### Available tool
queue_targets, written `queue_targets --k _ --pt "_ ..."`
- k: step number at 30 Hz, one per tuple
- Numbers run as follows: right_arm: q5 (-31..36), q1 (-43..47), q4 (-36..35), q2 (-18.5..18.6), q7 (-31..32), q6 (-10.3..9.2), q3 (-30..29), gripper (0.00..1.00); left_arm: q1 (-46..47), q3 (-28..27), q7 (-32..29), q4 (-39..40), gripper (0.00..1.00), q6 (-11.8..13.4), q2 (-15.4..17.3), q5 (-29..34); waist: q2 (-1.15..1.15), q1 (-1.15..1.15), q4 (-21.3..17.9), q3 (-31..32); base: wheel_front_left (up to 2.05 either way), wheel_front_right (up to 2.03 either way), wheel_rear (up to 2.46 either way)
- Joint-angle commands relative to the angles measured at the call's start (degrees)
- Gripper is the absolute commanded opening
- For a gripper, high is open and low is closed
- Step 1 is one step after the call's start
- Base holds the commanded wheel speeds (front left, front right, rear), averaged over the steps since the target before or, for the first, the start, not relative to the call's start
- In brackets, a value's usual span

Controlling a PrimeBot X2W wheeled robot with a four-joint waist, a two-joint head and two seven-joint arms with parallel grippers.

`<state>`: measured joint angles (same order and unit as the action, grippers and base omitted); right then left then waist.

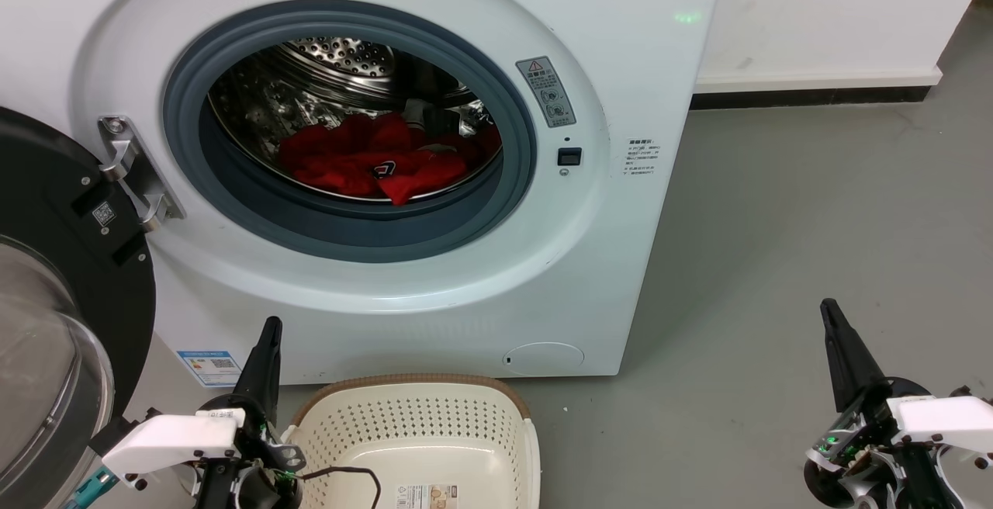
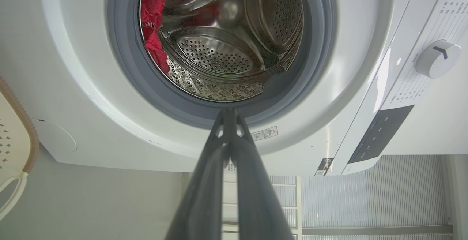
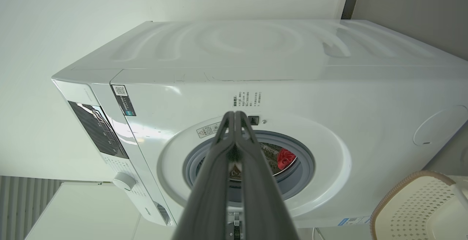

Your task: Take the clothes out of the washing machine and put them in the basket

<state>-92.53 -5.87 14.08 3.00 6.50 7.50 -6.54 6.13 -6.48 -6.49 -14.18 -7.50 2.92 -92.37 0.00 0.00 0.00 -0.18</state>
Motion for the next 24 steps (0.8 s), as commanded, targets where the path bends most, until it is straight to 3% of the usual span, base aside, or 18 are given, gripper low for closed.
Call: queue_targets --k 1,24 --pt "0.25 -0.79 0.09 -0.20 -0.02 -0.02 0.04 0.00 0.31 -0.16 -0.19 0.11 0.00 -0.09 -0.11 -0.11 0.00 0.00 0.00 0.00 0.00 0.00 0.00" --pt "0.25 -0.79 0.09 -0.20 -0.03 -0.02 0.04 0.00 0.31 -0.16 -0.19 0.10 0.00 -0.09 -0.11 -0.11 0.00 0.00 0.00 0.00 0.00 0.00 0.00"
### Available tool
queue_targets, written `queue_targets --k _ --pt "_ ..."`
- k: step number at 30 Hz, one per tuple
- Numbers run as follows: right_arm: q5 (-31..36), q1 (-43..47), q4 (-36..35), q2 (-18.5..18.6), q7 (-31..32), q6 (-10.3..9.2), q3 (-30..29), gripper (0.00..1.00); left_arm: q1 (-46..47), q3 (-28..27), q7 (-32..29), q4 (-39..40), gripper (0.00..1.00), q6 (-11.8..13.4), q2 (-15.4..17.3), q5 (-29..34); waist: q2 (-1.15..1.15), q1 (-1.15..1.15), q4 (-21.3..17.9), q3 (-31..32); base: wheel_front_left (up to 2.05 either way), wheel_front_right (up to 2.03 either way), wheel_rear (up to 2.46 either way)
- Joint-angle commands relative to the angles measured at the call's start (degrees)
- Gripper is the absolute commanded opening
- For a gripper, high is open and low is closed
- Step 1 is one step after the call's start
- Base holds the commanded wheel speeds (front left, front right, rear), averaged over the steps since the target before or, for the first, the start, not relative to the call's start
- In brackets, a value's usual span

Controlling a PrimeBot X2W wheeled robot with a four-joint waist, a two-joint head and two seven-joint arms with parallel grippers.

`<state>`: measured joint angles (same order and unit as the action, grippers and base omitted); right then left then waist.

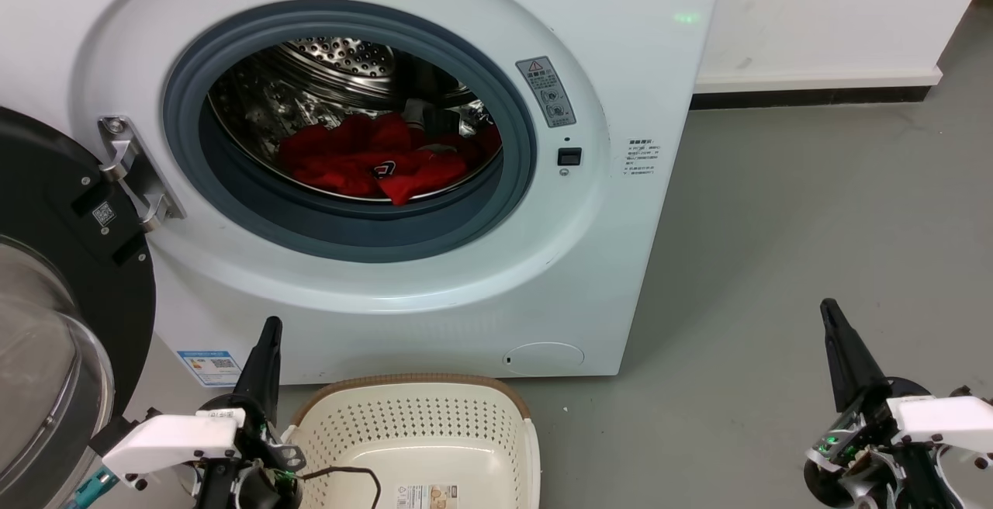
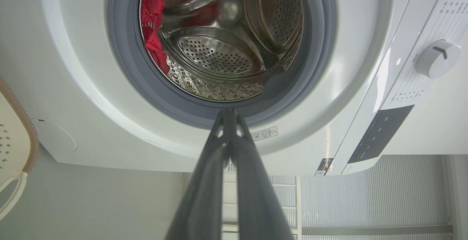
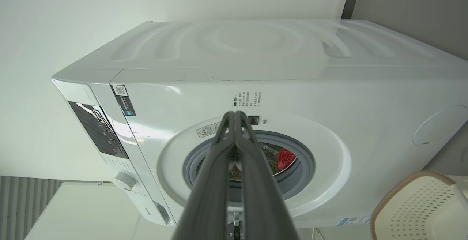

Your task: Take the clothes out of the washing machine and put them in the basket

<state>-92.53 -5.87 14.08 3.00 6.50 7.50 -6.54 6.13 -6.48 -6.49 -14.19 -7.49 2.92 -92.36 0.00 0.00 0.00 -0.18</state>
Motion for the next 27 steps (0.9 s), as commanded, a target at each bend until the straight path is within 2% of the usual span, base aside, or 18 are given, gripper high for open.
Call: queue_targets --k 1,2,13,15,27 --pt "0.25 -0.79 0.09 -0.20 -0.02 -0.02 0.04 0.00 0.31 -0.16 -0.19 0.12 0.00 -0.10 -0.11 -0.11 0.00 0.00 0.00 0.00 0.00 0.00 0.00" --pt "0.00 0.09 0.12 0.00 -0.01 0.00 0.02 1.00 -0.06 0.07 0.04 -0.17 1.00 0.00 0.00 0.01 0.00 0.00 0.00 0.00 0.00 0.00 0.00" --pt "2.93 1.47 -1.37 -0.02 -2.89 0.00 1.31 1.00 0.28 3.64 2.92 0.62 1.00 0.00 -0.02 1.91 0.00 0.00 0.05 -0.05 0.00 0.00 0.00" --pt "8.01 2.04 -2.67 -0.03 -4.50 0.00 1.69 1.00 0.52 4.54 4.52 1.97 1.00 0.00 -0.01 6.51 0.00 0.00 0.10 -0.03 0.00 0.00 0.00" --pt "25.03 3.29 -5.91 -0.04 -7.39 0.00 1.35 1.00 0.89 5.85 7.41 4.81 1.00 0.09 -0.01 19.82 0.00 0.00 0.16 0.10 0.00 0.00 0.00"
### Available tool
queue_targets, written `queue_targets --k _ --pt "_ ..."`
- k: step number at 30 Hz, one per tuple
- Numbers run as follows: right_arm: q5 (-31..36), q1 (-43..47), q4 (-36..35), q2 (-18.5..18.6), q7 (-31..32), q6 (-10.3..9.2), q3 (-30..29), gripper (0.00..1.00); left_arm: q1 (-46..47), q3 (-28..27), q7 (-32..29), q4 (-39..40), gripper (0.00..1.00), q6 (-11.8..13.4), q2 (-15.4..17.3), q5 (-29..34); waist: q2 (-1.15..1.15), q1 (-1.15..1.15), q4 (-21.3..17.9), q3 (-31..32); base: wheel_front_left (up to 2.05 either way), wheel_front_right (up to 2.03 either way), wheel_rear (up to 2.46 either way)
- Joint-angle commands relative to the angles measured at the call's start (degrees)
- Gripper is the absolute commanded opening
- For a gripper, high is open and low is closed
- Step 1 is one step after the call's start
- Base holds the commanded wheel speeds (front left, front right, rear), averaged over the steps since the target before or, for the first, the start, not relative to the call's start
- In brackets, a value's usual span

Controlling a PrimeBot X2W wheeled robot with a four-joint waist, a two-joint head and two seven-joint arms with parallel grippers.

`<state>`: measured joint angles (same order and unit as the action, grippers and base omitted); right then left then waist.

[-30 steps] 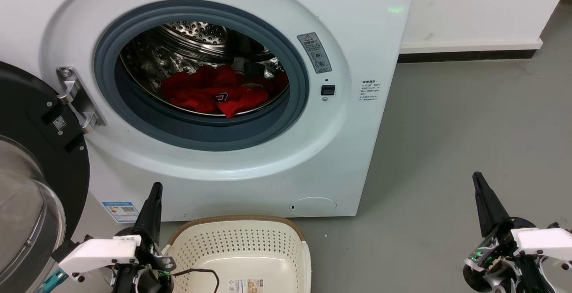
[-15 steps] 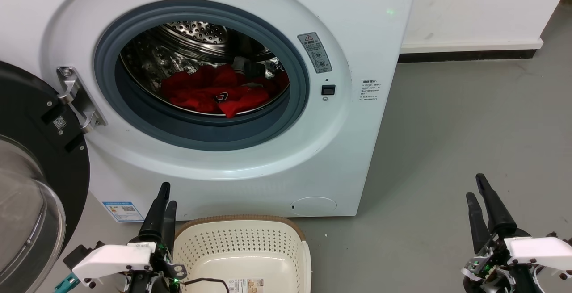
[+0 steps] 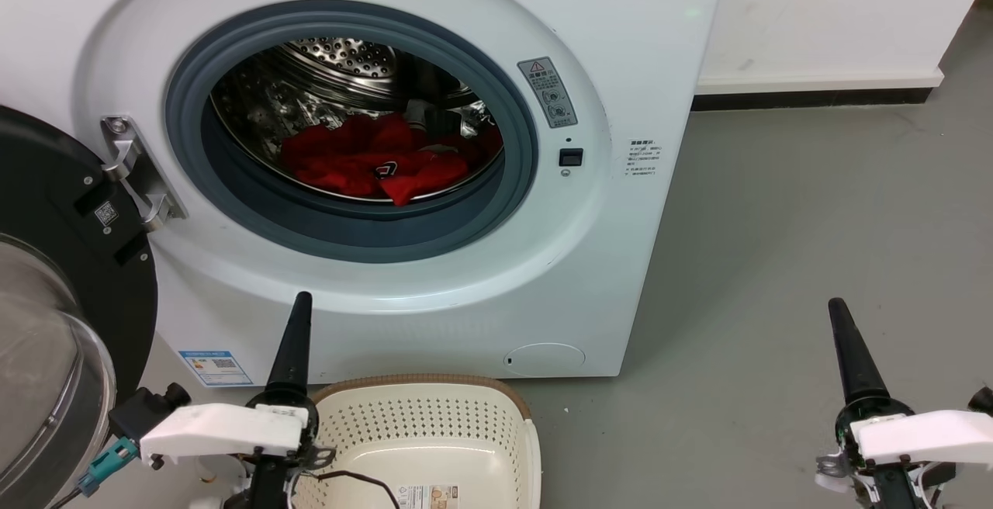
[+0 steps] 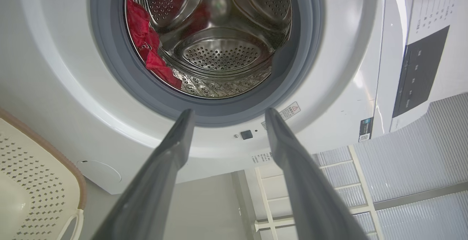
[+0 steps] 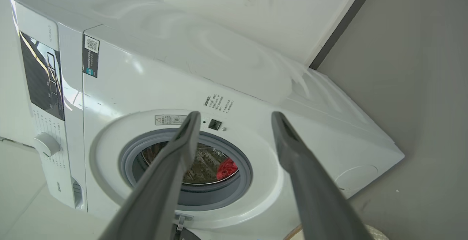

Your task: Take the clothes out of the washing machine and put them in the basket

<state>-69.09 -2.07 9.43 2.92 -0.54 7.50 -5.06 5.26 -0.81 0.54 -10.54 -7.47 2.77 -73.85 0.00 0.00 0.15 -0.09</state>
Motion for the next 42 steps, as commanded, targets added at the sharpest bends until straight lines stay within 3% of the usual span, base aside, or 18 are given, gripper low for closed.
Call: queue_targets --k 1,14,42 --pt "3.34 -0.37 -1.56 0.04 -0.57 0.00 -0.13 1.00 1.78 0.49 0.60 1.22 1.00 0.18 0.13 2.74 0.00 0.00 0.02 0.01 0.00 0.00 0.00" --pt "21.46 1.20 -4.06 0.03 -3.33 0.00 1.03 1.00 2.04 2.84 3.33 2.00 1.00 1.83 0.14 18.63 0.00 0.00 0.06 0.12 0.00 0.00 0.00" --pt "42.88 3.05 -7.20 -0.01 -5.17 0.00 1.75 1.00 3.10 4.93 7.97 0.27 1.00 4.52 0.32 43.78 0.00 0.00 0.41 0.22 0.00 0.00 0.00"
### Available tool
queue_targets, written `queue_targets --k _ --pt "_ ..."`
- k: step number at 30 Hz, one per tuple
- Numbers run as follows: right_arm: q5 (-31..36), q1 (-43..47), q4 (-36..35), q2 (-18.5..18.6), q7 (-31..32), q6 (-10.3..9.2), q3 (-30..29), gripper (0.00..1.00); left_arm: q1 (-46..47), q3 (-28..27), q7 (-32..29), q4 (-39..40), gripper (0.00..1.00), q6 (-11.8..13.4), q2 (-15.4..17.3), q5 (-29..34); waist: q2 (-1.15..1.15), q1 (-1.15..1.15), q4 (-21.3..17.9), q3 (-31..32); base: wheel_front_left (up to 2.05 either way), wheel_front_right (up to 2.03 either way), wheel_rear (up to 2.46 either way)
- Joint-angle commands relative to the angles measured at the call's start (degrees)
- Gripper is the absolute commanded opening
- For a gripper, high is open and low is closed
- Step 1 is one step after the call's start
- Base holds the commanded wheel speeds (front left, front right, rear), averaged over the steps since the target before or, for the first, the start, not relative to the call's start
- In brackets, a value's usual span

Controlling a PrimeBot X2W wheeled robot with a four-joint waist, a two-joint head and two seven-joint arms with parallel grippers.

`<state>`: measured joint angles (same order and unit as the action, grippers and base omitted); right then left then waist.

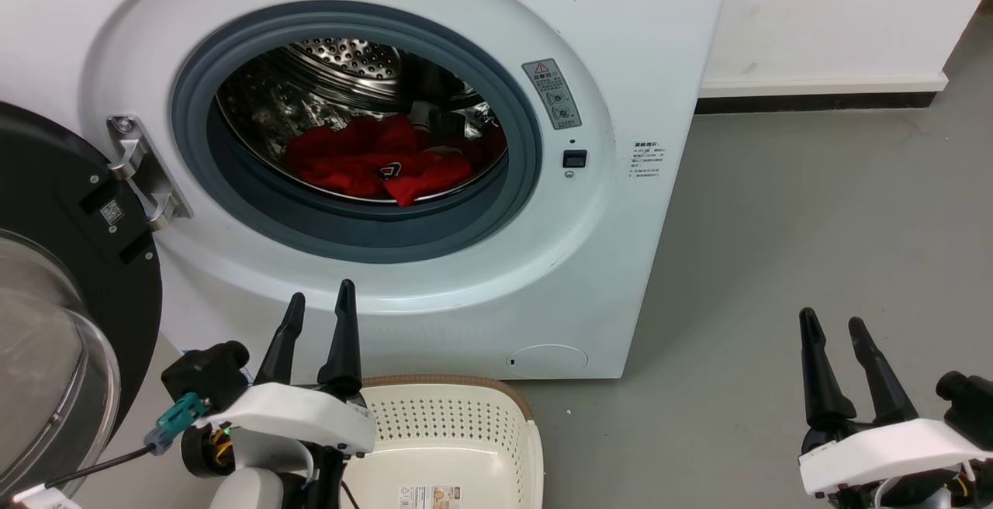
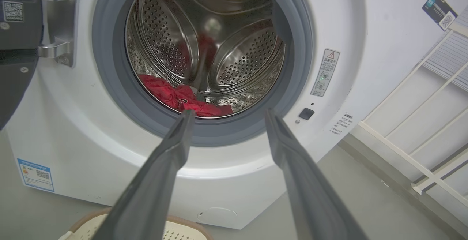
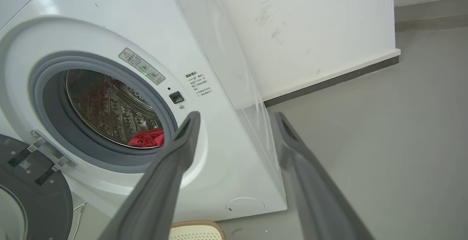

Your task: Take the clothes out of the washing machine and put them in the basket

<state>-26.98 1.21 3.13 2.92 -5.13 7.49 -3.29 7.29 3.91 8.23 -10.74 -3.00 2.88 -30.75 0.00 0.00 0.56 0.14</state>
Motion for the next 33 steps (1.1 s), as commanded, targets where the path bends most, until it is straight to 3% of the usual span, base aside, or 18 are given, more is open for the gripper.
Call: queue_targets --k 1,33 --pt "1.42 -0.18 -0.95 -0.01 -0.62 0.01 0.02 1.00 1.10 0.23 0.42 0.41 1.00 0.17 0.28 1.42 0.00 0.00 0.01 0.00 0.00 0.00 0.00" --pt "20.45 1.48 -1.57 -0.05 -1.86 0.00 -0.27 1.00 1.79 2.62 4.69 -3.03 1.00 3.12 1.52 19.96 0.00 0.00 0.58 0.28 0.00 0.00 0.00"
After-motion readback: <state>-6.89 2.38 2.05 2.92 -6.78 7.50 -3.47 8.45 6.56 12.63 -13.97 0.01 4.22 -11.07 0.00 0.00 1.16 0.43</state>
